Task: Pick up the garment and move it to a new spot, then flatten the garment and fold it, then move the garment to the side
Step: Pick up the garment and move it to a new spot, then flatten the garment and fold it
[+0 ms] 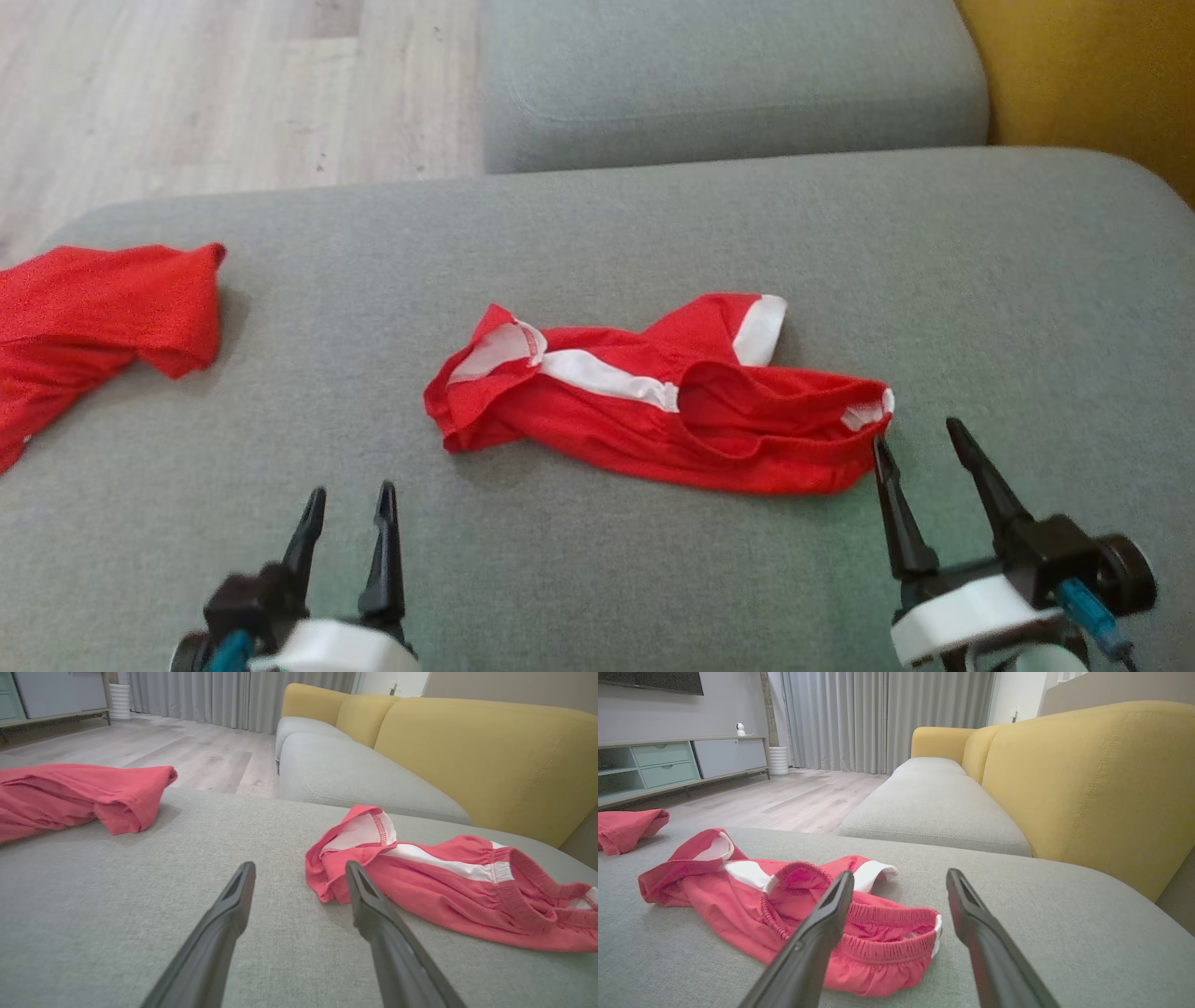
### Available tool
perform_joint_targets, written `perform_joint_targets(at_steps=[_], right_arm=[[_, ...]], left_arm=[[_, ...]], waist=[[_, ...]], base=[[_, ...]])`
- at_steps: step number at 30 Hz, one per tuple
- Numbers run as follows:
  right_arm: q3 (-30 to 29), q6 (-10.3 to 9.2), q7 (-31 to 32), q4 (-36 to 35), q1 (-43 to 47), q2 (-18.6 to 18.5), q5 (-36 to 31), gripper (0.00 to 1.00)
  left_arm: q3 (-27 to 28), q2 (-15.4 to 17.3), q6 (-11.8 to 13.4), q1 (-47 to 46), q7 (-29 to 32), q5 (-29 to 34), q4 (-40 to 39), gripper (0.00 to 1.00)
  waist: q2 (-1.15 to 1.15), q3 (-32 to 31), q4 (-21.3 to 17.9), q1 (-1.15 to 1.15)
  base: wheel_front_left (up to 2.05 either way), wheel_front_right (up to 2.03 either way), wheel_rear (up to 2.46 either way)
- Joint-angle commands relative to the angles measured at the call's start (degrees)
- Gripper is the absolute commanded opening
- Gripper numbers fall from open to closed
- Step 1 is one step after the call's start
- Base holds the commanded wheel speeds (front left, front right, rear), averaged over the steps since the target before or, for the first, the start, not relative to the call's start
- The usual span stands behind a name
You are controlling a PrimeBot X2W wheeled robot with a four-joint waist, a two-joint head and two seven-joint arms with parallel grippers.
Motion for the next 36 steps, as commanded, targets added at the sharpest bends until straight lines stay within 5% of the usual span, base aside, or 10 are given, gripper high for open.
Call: perform_joint_targets(at_steps=[1, 31, 36], right_arm=[[1.03, -0.04, -0.71, -1.52, -0.91, -0.14, 0.78, 1.0], [2.92, -0.04, -1.56, 3.8, -0.03, -0.14, 3.67, 1.0], [6.77, -0.04, 0.45, 4.14, -4.1, -0.14, 4.74, 1.0]], left_arm=[[2.76, 0.74, 0.72, -0.74, -0.7, 1.06, -3.0, 1.0], [2.75, 0.02, 1.88, 4.67, -0.33, 2.28, -4.66, 1.0], [2.39, 0.01, 2.09, 4.12, -0.13, 2.49, -4.77, 1.0]], waist=[[0.0, -0.83, 0.78, 0.01], [0.0, -1.39, 1.81, 0.01], [0.0, -0.56, 2.94, 0.01]], base=[[0.0, 0.0, 0.0], [0.0, 0.0, 0.0], [0.0, 0.0, 0.0]])
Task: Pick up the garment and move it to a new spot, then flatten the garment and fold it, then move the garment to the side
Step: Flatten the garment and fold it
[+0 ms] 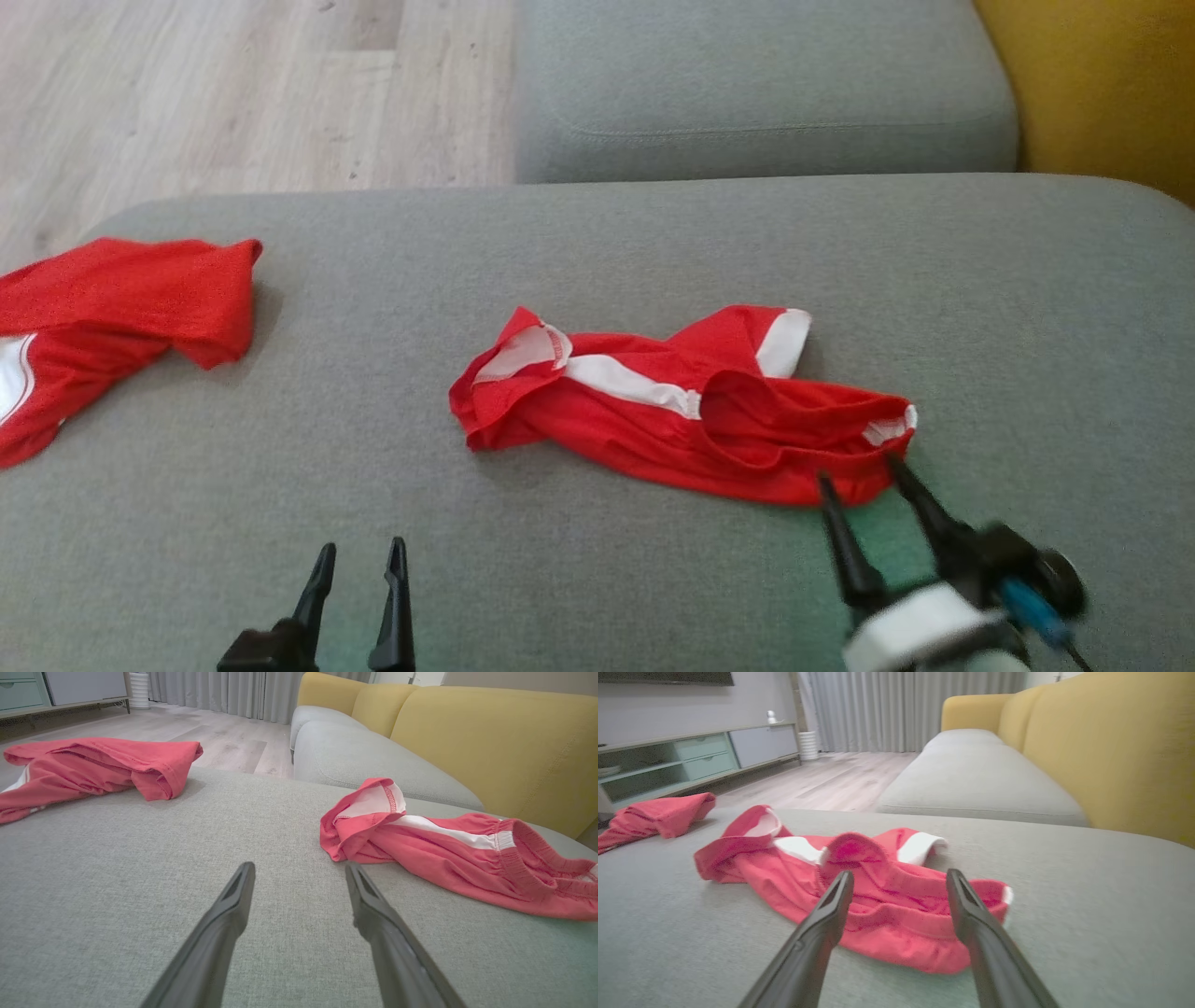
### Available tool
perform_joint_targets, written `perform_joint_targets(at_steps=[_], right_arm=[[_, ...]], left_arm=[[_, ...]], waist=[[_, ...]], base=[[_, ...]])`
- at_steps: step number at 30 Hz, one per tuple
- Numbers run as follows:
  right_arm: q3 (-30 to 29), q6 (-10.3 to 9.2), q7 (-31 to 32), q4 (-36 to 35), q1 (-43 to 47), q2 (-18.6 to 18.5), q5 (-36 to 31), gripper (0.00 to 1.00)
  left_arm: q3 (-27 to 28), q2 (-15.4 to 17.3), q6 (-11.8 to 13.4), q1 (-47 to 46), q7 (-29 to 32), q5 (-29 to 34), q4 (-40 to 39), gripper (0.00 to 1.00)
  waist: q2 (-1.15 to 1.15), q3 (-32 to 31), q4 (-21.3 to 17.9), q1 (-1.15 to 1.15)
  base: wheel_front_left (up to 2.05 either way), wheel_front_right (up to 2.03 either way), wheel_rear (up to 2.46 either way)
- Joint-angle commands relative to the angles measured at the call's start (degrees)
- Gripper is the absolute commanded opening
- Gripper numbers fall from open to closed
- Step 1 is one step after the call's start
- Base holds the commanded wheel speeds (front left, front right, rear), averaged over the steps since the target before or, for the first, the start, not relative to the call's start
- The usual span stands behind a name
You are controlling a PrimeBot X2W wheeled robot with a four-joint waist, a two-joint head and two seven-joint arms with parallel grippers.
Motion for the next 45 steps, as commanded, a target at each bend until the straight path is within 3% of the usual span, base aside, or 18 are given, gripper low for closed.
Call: perform_joint_targets(at_steps=[1, 12, 20, 21, 23, 25, 35, 45], right_arm=[[2.3, -0.04, 0.48, -1.42, -4.8, -0.19, 0.59, 1.0], [7.91, -0.04, 12.33, 11.37, -17.83, -0.19, 5.66, 1.0], [9.56, -0.04, 13.74, 19.34, -23.59, -0.19, 8.73, 1.0], [9.6, -0.04, 13.55, 20.26, -24.35, -0.19, 8.85, 0.95], [9.44, -0.04, 13.03, 21.88, -25.8, -0.19, 8.89, 0.36], [9.22, -0.04, 11.74, 22.74, -27.02, -0.19, 9.41, 0.0], [9.22, -0.04, 7.53, 19.46, -27.6, -0.19, 10.67, 0.0], [-3.26, -0.04, 13.46, 8.09, -16.12, -2.5, 2.88, 0.0]], left_arm=[[1.82, 0.52, 0.25, -2.93, -0.19, 0.32, -1.69, 1.0], [0.94, 0.22, 0.49, -4.74, -0.03, 1.19, -1.72, 1.0], [1.09, 0.35, 0.59, -5.44, -0.12, 1.24, -1.99, 1.0], [1.11, 0.36, 0.6, -5.51, -0.14, 1.25, -2.03, 1.0], [1.16, 0.37, 0.66, -5.64, -0.17, 1.25, -2.06, 1.0], [1.35, 0.43, 0.79, -5.63, -0.21, 1.18, -2.05, 1.0], [1.38, 0.62, 1.37, -5.1, -0.24, 1.12, -2.7, 1.0], [0.84, 0.46, 1.8, -4.93, -0.13, 1.14, -3.47, 1.0]], waist=[[0.0, 0.43, 0.67, 0.0], [0.0, 2.61, 7.4, 0.0], [0.0, 4.14, 10.63, 0.0], [0.0, 4.36, 10.82, 0.0], [0.0, 4.65, 10.99, 0.0], [0.0, 4.77, 10.73, 0.0], [0.0, 3.47, 5.49, 0.0], [0.0, 3.6, 1.94, 0.0]], base=[[0.0, 0.0, 0.0], [0.0, 0.0, 0.0], [0.0, 0.0, 0.0], [0.0, 0.0, 0.0], [0.0, 0.0, 0.0], [0.0, 0.0, 0.0], [0.0, 0.0, 0.0], [0.0, 0.0, 0.0]])
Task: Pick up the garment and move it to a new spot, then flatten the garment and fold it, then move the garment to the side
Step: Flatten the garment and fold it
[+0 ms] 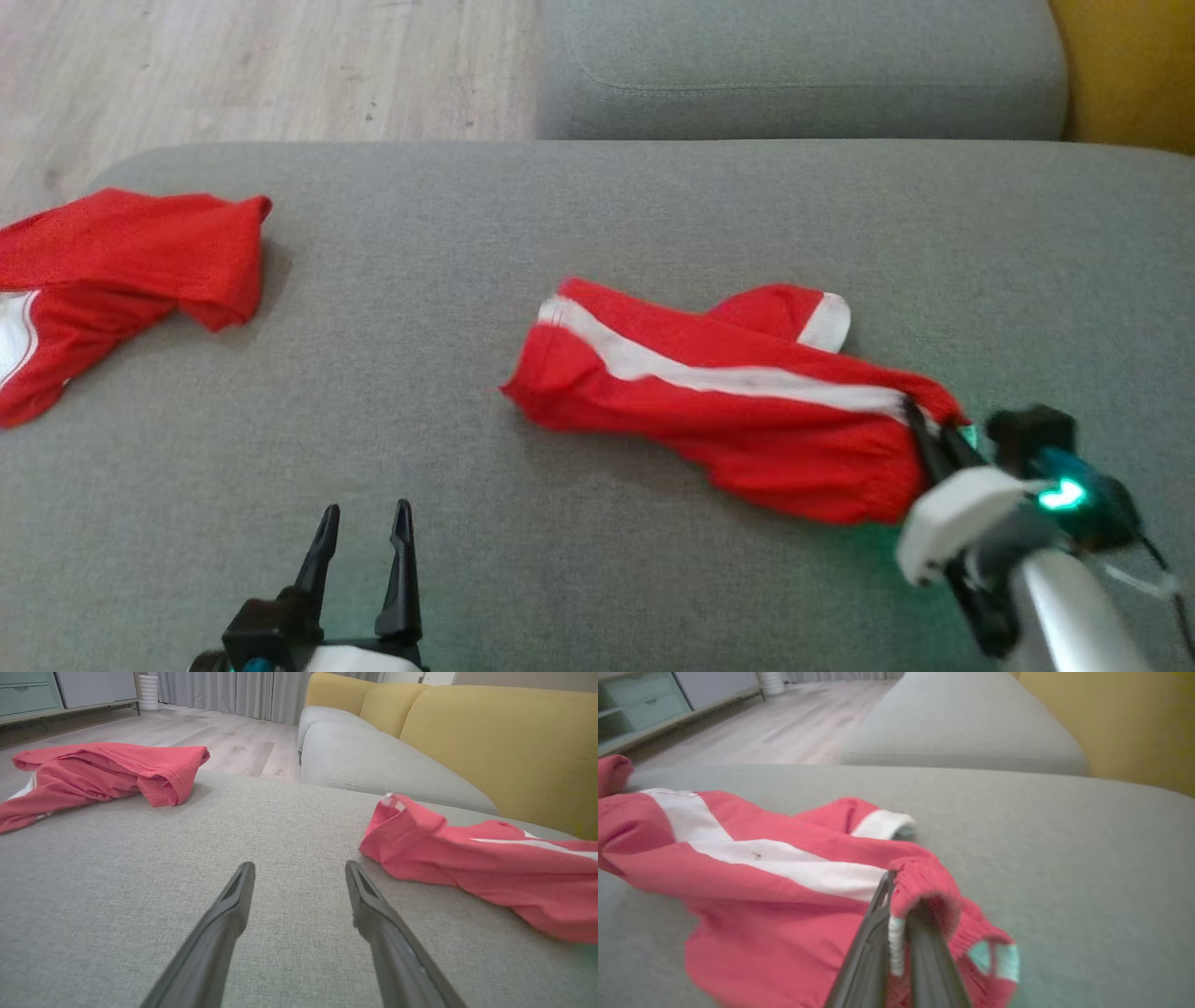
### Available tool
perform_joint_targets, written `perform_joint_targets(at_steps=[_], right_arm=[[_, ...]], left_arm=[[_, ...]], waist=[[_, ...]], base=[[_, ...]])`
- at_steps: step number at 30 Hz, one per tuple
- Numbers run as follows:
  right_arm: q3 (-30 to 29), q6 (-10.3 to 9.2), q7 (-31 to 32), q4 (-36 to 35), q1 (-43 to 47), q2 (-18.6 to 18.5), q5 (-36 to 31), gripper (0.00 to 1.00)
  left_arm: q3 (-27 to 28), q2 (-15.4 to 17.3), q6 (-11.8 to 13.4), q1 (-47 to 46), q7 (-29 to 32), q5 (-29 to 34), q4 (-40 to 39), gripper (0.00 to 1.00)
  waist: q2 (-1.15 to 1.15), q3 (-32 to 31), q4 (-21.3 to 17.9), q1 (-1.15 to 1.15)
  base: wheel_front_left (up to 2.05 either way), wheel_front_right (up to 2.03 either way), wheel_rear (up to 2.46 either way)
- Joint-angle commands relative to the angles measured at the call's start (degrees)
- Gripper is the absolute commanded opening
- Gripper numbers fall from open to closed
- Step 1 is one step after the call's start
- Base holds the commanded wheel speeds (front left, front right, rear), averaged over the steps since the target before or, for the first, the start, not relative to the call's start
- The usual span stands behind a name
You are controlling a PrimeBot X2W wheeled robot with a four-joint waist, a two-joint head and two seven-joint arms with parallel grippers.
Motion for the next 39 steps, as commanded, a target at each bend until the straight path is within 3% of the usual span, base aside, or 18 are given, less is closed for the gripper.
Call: perform_joint_targets(at_steps=[1, 5, 6, 7, 8, 9, 19, 24, 39], right_arm=[[-0.8, -0.04, 0.51, -3.39, -0.31, -1.07, -1.06, 0.0], [-5.18, -0.04, 0.89, -6.1, 3.03, -0.93, -2.59, 0.0], [-5.92, -0.04, 0.66, -6.42, 3.56, -0.76, -2.95, 0.14], [-6.45, -0.04, 0.42, -6.55, 3.99, -0.59, -3.31, 0.34], [-6.97, -0.04, 0.09, -6.6, 4.33, -0.4, -3.64, 0.64], [-7.9, -0.04, -0.68, -6.52, 4.81, -0.05, -4.65, 1.0], [-10.62, -0.04, -2.35, -8.87, 8.11, 1.1, -6.13, 1.0], [-11.16, -0.04, -2.84, -13.51, 10.89, 1.46, -6.55, 1.0], [-5.37, -0.04, -4.26, -20.93, 18.19, 1.68, -1.05, 1.0]], left_arm=[[1.53, 0.45, 0.2, -2.23, -0.17, 0.38, -1.77, 1.0], [1.17, 0.34, 0.06, -2.55, -0.17, 0.4, -1.6, 1.0], [1.08, 0.3, 0.04, -2.62, -0.17, 0.41, -1.54, 1.0], [0.98, 0.25, 0.02, -2.69, -0.17, 0.41, -1.46, 1.0], [0.84, 0.18, -0.02, -2.75, -0.15, 0.41, -1.38, 1.0], [0.57, 0.08, -0.16, -2.84, -0.09, 0.38, -1.16, 1.0], [-0.72, -0.41, -0.62, -3.29, 0.02, 0.51, -0.68, 1.0], [-0.96, -0.56, -0.54, -3.89, 0.05, 0.6, -0.81, 1.0], [-0.47, -0.08, 0.61, -1.51, -0.03, -0.32, -0.87, 1.0]], waist=[[0.0, 0.3, -0.15, 0.0], [0.0, 0.75, -0.19, 0.0], [0.0, 0.8, -0.18, 0.0], [0.0, 0.8, -0.15, 0.0], [0.0, 0.75, -0.12, 0.0], [0.0, 0.5, -0.05, 0.0], [0.0, -2.47, -0.06, 0.0], [0.0, -3.8, -0.39, 0.0], [0.0, -5.41, -1.33, 0.0]], base=[[0.0, 0.0, 0.0], [0.0, 0.0, 0.0], [0.0, 0.0, 0.0], [0.0, 0.0, 0.0], [0.0, 0.0, 0.0], [0.0, 0.0, 0.0], [0.0, 0.0, 0.0], [0.0, 0.0, 0.0], [0.0, 0.0, 0.0]])
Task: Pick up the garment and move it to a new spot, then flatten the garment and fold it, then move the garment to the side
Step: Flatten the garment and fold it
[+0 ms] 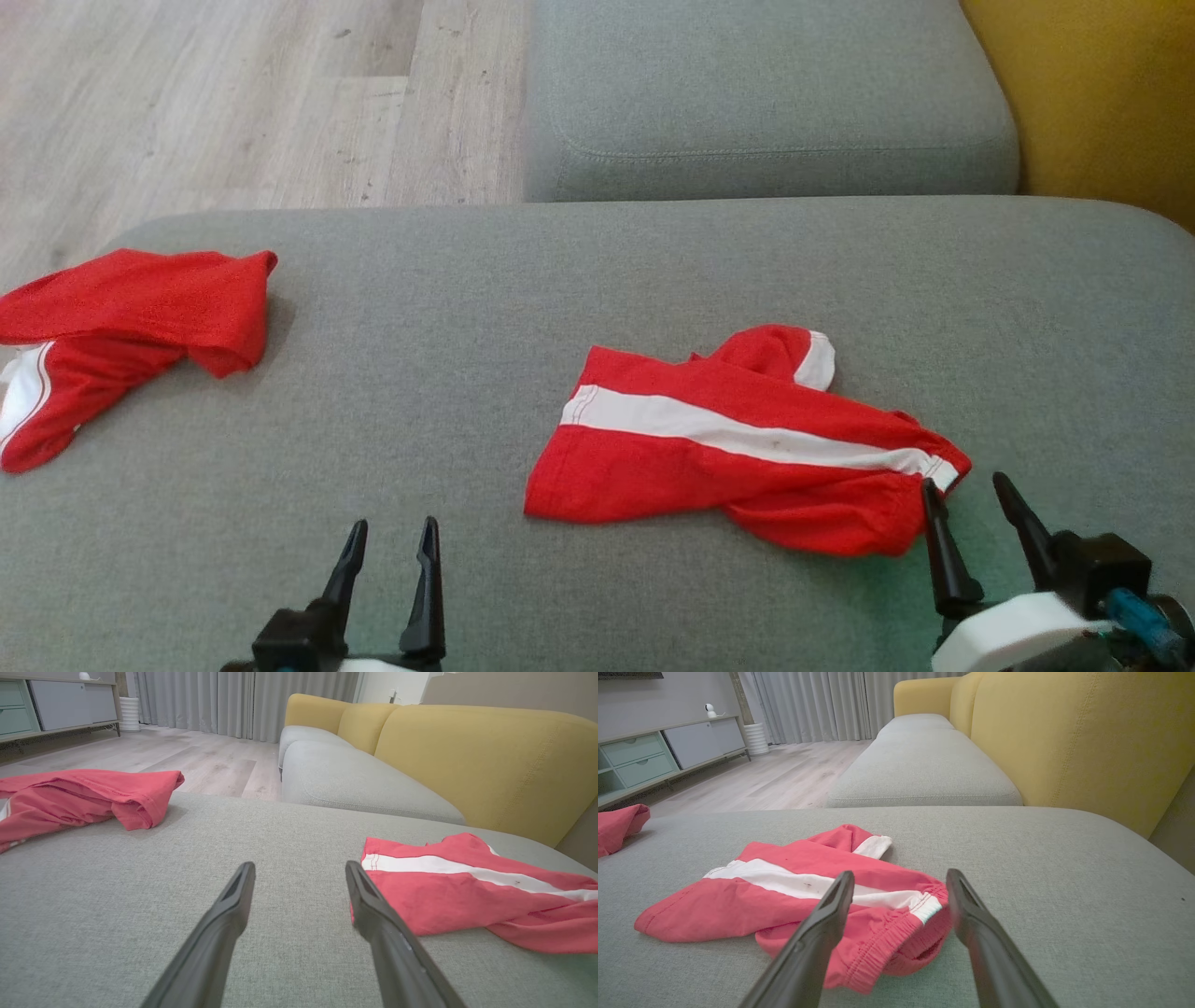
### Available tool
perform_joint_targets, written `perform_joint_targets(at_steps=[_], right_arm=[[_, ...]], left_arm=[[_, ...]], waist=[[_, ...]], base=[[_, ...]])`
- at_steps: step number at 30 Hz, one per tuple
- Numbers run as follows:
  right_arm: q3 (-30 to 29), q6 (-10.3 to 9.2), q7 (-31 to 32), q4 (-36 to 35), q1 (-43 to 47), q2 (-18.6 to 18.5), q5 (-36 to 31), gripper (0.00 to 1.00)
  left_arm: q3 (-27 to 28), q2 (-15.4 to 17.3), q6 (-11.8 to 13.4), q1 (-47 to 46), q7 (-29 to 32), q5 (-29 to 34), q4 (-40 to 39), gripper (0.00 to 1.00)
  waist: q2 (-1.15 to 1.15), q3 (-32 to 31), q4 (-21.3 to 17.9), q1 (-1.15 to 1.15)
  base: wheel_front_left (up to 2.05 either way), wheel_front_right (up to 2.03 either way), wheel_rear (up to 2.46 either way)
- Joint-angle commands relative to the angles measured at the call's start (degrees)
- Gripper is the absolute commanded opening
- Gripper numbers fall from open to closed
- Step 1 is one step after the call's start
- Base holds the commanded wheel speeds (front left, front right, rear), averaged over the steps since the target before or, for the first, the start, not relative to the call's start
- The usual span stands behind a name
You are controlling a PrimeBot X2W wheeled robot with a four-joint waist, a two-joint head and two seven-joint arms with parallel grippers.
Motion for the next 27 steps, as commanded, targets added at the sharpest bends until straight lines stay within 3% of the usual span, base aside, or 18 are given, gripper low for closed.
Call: perform_joint_targets(at_steps=[1, 16, 27], right_arm=[[1.85, -0.04, -0.32, -2.13, -1.56, -0.41, 0.14, 1.0], [0.42, -0.04, 1.4, -0.9, -2.44, -0.4, 0.57, 1.0], [-3.3, -0.04, 12.39, 3.48, -6.79, -0.4, 3.2, 1.0]], left_arm=[[2.26, 0.58, 0.38, -1.81, -0.41, -0.48, -1.3, 1.0], [1.81, 0.99, 0.98, -2.22, 0.4, -0.66, -1.31, 1.0], [1.18, 0.87, 1.03, -2.94, 0.66, -0.64, -1.18, 1.0]], waist=[[0.0, 0.07, 0.02, 0.01], [0.0, 0.97, 0.34, 0.01], [0.0, 2.44, 1.61, 0.01]], base=[[0.0, 0.0, 0.0], [0.0, 0.0, 0.0], [0.0, 0.0, 0.0]])
